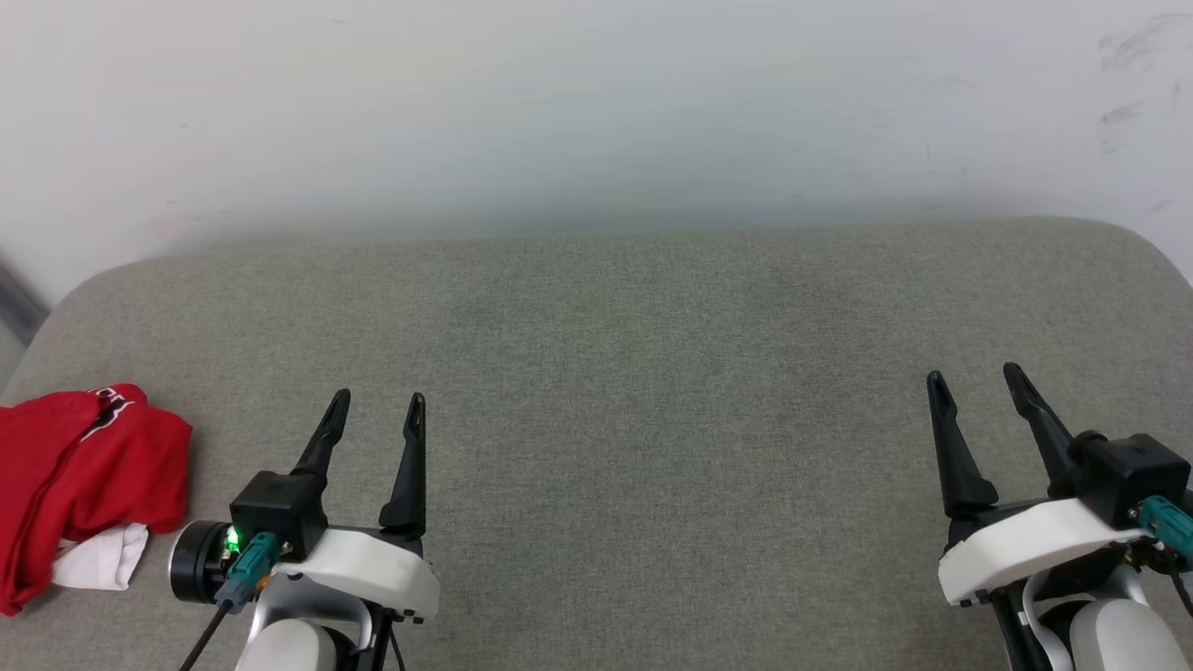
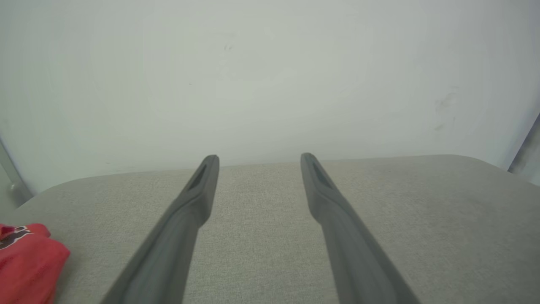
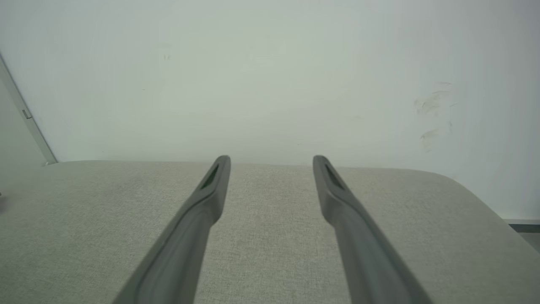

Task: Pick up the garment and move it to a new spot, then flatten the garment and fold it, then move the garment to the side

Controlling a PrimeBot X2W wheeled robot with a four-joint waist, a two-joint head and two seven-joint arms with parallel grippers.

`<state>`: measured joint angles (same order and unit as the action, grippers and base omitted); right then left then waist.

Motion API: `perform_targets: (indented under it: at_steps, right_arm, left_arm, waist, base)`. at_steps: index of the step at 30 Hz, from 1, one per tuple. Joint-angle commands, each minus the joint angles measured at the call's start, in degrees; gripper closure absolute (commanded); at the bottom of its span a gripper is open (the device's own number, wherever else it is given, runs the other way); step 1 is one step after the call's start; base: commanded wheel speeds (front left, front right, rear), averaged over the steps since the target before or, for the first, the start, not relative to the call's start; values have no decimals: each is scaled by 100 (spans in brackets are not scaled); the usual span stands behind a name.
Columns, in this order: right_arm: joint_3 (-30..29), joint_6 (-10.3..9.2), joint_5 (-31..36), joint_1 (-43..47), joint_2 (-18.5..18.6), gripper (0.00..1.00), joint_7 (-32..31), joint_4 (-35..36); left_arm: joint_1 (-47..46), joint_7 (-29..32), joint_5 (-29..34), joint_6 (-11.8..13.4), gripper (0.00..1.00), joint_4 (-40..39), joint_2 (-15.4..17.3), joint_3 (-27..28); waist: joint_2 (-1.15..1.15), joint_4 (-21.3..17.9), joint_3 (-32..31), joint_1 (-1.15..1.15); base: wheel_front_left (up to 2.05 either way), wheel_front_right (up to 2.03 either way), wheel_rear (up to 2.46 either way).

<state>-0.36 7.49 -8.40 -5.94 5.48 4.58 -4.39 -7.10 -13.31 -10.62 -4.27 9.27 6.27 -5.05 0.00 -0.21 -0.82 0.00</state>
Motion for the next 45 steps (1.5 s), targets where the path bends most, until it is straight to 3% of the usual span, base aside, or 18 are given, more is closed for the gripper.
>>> perform_targets:
  at_steps: [1,17,38,45]
  right_arm:
    - [7,0,128,-76,-15,0,51,51]
    - [25,0,468,-119,-89,0,152,102]
    - [277,0,176,-92,-127,0,236,110]
    - [363,0,172,-142,-146,0,294,67]
  left_arm:
    - [-14,-58,134,15,0,-17,-16,36]
    - [80,-191,590,-69,0,-3,-148,270]
    - [285,-191,594,-165,0,-139,-241,776]
    - [338,-191,623,-177,0,-118,-255,888]
  waist:
    - [0,3,2,0]
    - [0,278,20,0]
    - [0,1982,-1,0]
    - [0,2351,-3,0]
  base:
    - [0,0,0]
    - [0,0,0]
    - [0,0,0]
    - [0,0,0]
